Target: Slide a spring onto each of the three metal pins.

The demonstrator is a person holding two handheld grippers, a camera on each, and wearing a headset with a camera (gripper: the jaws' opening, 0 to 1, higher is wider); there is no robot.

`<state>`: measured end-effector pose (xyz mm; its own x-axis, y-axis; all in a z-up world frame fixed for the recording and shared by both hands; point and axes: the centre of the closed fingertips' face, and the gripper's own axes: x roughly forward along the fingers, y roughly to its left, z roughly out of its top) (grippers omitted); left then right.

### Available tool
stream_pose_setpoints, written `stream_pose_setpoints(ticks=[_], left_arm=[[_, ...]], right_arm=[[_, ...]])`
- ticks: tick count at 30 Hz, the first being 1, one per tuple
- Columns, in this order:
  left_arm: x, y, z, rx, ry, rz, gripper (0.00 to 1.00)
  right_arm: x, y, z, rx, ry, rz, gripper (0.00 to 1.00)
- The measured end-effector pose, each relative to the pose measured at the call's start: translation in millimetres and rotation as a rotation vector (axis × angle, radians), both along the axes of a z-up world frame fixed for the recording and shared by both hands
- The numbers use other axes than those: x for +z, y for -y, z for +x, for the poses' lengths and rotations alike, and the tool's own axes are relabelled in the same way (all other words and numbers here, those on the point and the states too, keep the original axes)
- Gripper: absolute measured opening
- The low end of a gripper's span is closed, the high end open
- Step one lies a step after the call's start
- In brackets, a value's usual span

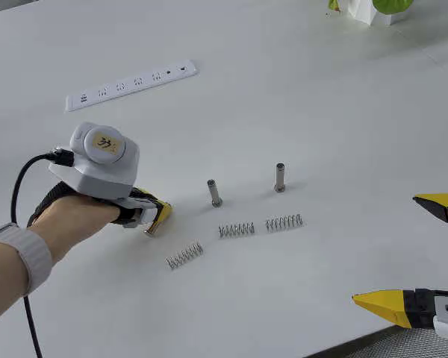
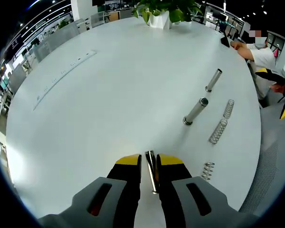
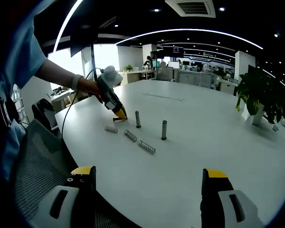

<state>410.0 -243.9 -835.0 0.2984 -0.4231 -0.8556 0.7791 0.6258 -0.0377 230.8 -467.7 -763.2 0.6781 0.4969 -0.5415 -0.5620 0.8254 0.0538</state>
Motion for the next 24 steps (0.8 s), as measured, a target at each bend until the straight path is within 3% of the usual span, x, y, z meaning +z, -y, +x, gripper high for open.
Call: stream_pose_setpoints(ticks=[4,18,24], left_arm=[[-3.5,-0.3,0.4,0.004,-0.014,0.013,0.06],[-3.7,-1.1,6.5,-0.002,0.0,0.038,0.05],[-4.0,-3.7,7.5,0.016,0.001,0.023,0.05]], right_arm=[[0.7,-0.5,1.4,-0.001,0.002,0.0,0.92],[0.2,-9.4,8.5,0.024,0.001,-0.012,0.92],[-0.4,-13.6,9.0,0.03,0.001,-0.016,0.92]])
